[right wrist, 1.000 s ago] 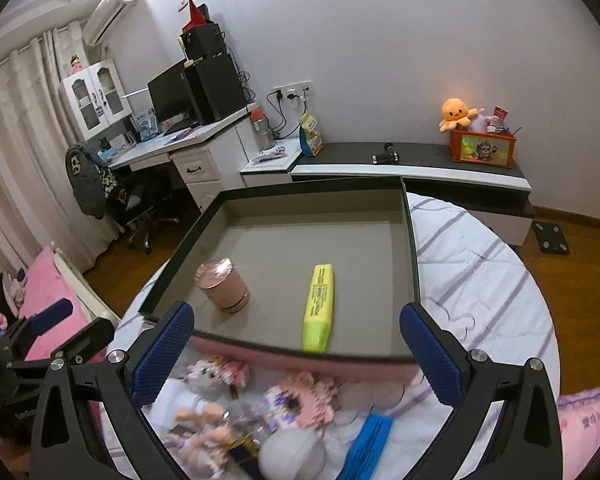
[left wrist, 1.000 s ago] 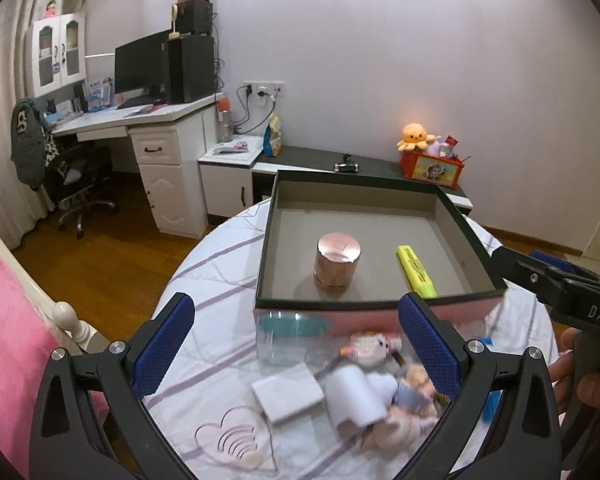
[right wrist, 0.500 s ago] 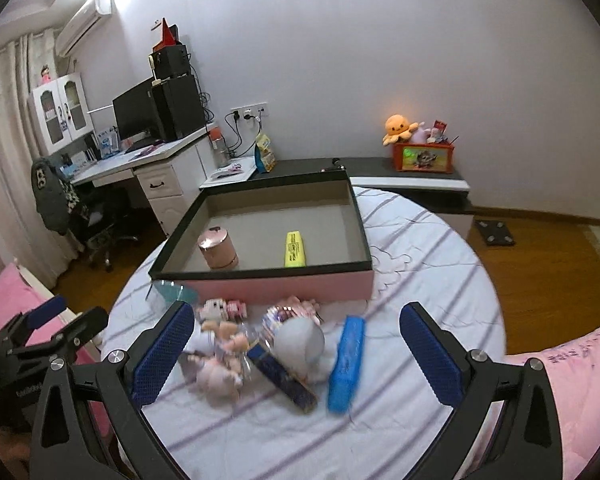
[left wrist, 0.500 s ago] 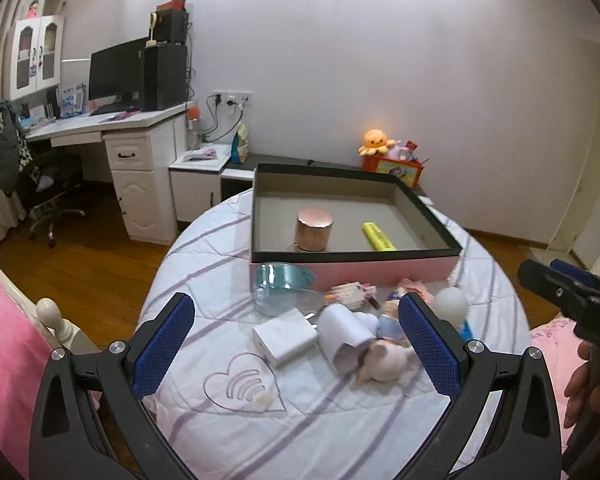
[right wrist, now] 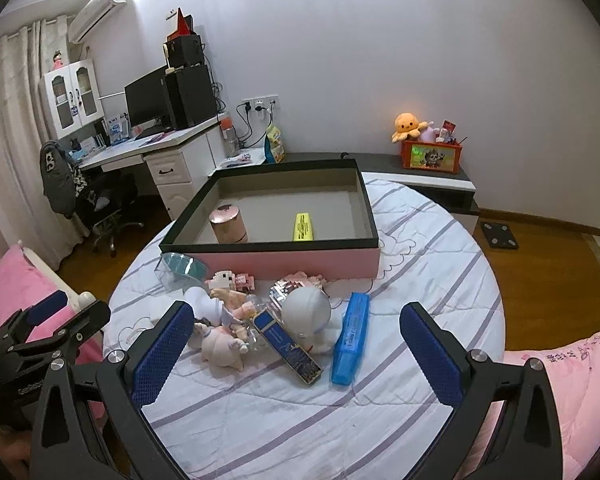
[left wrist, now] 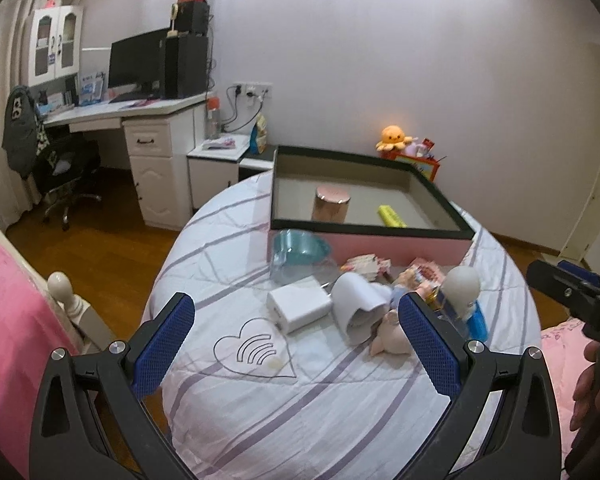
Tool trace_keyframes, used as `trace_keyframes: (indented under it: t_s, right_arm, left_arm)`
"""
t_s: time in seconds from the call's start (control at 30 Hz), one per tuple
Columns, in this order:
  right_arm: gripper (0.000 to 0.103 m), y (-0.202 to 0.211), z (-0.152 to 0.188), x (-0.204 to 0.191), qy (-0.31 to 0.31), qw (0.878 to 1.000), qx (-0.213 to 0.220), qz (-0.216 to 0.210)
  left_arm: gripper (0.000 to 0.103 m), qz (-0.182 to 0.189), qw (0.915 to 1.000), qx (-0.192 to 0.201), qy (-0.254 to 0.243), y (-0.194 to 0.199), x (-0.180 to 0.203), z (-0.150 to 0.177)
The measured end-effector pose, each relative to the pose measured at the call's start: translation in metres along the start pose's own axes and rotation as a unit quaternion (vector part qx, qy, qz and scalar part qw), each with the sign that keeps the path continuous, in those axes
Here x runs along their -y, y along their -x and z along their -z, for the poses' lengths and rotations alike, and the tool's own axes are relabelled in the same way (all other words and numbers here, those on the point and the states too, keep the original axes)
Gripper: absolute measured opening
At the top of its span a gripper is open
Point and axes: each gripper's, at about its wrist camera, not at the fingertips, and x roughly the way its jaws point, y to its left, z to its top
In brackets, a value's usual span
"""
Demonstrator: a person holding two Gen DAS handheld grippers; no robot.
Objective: Organize rigid objects
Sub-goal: 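Move both tools back toward the remaining objects on the bed, then grasp the white charger with the left tool while the right tool grasps the white figurine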
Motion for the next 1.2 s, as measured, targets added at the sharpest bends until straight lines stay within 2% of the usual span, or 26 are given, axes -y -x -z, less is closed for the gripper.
trace_keyframes:
  t_s: [0.47,0.83,0.97,1.03,1.2]
  right_arm:
    - [0.103,-0.035,0.003,0.005,-0.008,0.999,-0.038,-0.009]
    - [0.103,-0.073,0.007,0.01,-0.01,0.997,-0.077,-0.009]
    - [0.097,-0.084,0.007,0.012,-0.009,0.996,-0.089,-0.016]
    - [0.095,-0.09,0.008,0.011,-0.005,0.995,-0.095,-0.019]
    - [0.082,-0.103,0.01,0.011,-0.003,0.994,-0.106,-0.028]
  left_arm:
    - [0.103,-0.02,0.9988,-0.044,-0.003,-0.041,-0.006,0.004]
    - [0.103,-0.027,0.9951,-0.094,-0.017,-0.096,-0.004,0.007]
    - [0.103,-0.041,0.9921,-0.114,-0.033,-0.113,-0.004,0.01]
    - [0.103,-0.025,0.9923,-0.118,-0.028,-0.117,-0.006,0.01]
    - [0.103,-0.035,0.9909,-0.119,-0.051,-0.126,0.001,0.004]
